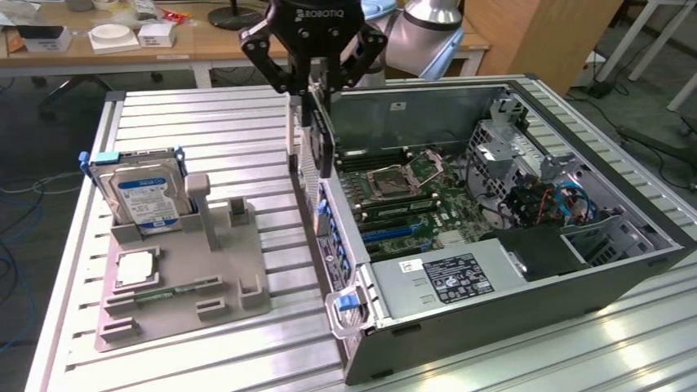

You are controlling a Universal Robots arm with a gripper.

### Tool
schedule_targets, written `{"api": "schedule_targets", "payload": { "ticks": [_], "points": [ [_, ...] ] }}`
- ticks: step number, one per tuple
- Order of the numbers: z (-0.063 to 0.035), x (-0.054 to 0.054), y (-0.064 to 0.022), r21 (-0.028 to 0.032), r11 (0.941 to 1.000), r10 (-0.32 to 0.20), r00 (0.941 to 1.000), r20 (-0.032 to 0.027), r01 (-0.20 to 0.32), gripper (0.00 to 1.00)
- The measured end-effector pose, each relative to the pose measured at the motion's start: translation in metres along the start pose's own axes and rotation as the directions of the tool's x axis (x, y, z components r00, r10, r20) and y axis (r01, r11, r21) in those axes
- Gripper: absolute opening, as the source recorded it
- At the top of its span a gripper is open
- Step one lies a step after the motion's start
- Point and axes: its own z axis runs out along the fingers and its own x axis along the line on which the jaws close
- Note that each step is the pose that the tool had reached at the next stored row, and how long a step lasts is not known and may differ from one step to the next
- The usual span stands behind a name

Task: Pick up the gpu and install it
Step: 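Pick up the gpu and move the gpu toward the slot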

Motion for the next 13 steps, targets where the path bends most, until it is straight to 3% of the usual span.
{"api": "schedule_targets", "payload": {
  "ticks": [13],
  "points": [
    [0.0006,-0.029,-0.0006,0.0,1.0,0.0,1.0,0.0,0.0,0.26]
  ]
}}
